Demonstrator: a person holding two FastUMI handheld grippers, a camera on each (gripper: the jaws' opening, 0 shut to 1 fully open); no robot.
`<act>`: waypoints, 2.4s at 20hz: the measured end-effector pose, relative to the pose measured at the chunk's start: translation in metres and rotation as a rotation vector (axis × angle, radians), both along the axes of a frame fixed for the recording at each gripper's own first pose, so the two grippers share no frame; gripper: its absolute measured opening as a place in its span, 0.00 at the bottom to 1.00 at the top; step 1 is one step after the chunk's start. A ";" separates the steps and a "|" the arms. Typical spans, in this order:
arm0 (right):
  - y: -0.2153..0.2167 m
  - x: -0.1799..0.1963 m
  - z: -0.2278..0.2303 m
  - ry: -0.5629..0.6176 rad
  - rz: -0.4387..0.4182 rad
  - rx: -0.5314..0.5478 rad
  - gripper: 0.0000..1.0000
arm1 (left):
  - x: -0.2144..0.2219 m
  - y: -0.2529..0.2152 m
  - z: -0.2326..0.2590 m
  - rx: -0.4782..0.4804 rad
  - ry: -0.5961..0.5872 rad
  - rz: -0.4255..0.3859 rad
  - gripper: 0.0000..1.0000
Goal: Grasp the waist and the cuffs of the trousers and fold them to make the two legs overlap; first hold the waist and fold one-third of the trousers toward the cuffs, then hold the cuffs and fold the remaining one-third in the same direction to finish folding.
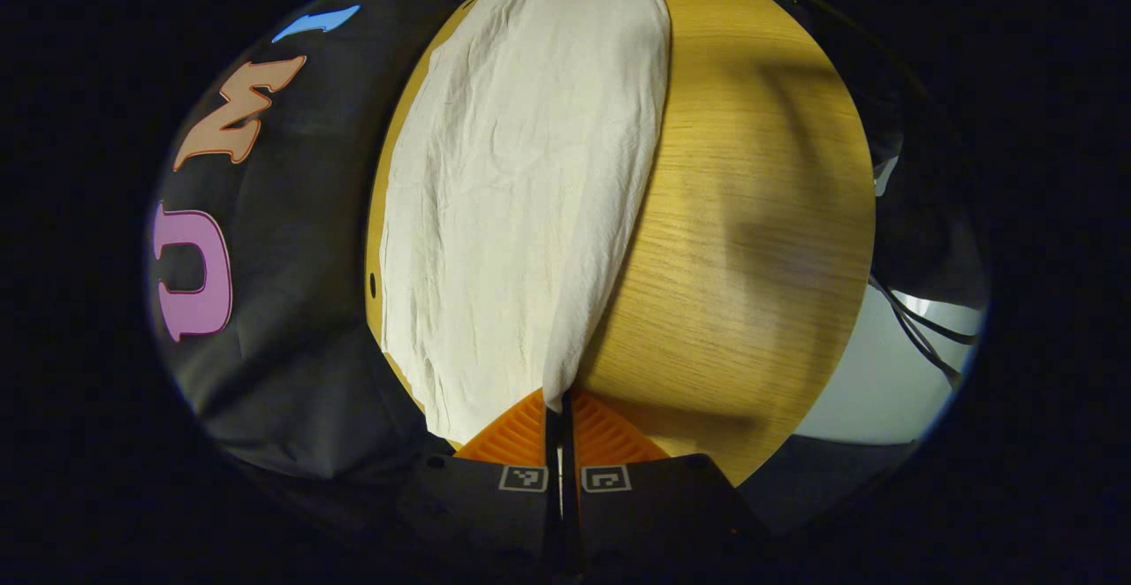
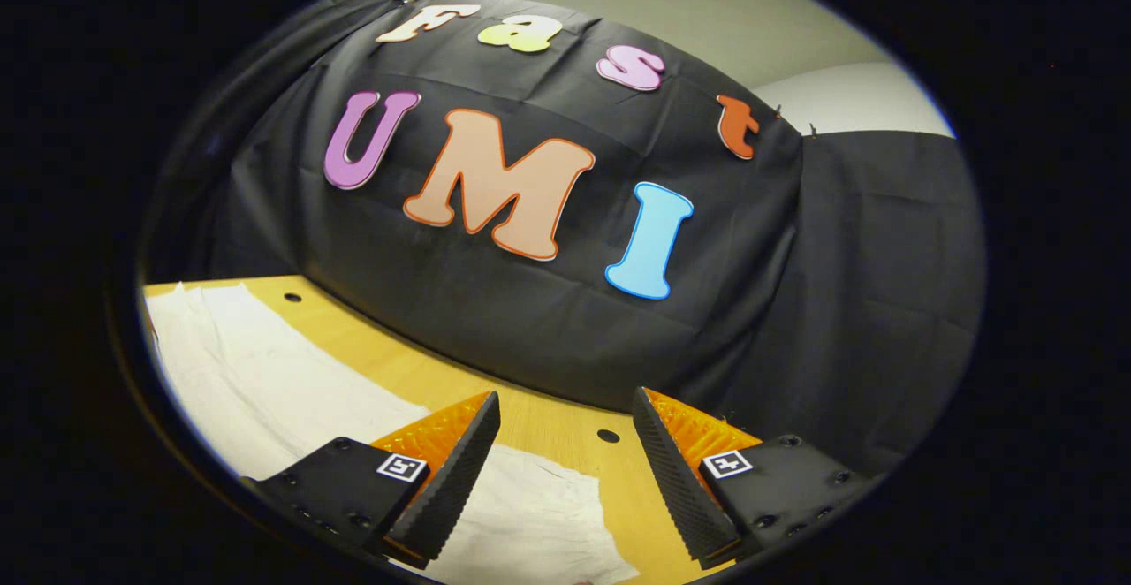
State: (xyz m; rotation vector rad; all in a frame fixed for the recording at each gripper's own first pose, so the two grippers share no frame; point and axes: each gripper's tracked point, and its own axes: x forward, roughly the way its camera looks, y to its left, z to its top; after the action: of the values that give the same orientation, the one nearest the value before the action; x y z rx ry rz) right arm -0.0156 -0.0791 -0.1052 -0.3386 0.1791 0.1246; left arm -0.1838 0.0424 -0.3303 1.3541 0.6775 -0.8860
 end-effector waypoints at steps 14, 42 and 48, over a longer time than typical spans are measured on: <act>-0.047 -0.076 -0.113 0.250 0.274 -0.433 0.98 | 0.003 0.000 -0.001 0.006 -0.046 0.009 0.00; -0.075 -0.126 -0.260 0.525 0.588 -0.915 0.61 | 0.005 -0.001 -0.007 0.012 -0.072 0.001 0.00; -0.079 -0.128 -0.258 0.580 0.521 -0.843 0.08 | 0.012 0.000 0.001 0.009 -0.126 0.045 0.00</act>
State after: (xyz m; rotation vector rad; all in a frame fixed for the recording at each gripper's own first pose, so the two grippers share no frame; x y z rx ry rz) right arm -0.1436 -0.1582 -0.3628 -1.1883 0.7229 0.6733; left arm -0.1716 0.0422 -0.3295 1.3845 0.6132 -0.7559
